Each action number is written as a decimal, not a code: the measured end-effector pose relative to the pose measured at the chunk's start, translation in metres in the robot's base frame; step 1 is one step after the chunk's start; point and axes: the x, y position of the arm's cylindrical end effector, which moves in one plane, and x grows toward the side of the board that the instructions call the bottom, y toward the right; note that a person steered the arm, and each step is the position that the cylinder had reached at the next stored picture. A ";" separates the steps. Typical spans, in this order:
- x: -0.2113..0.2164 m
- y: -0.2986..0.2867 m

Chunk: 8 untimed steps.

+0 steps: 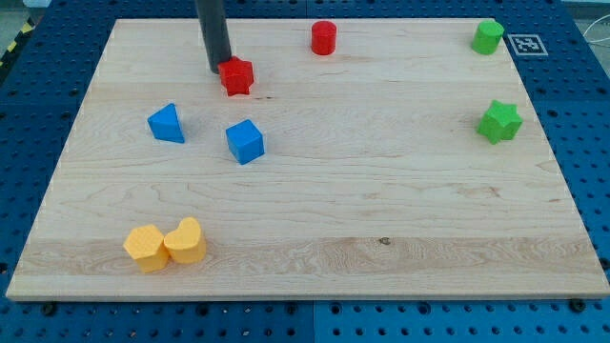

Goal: Push the red star to the center

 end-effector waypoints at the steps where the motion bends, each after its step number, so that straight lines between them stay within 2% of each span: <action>1: 0.003 0.012; 4: 0.047 0.045; 6: 0.060 0.110; 8: 0.096 0.141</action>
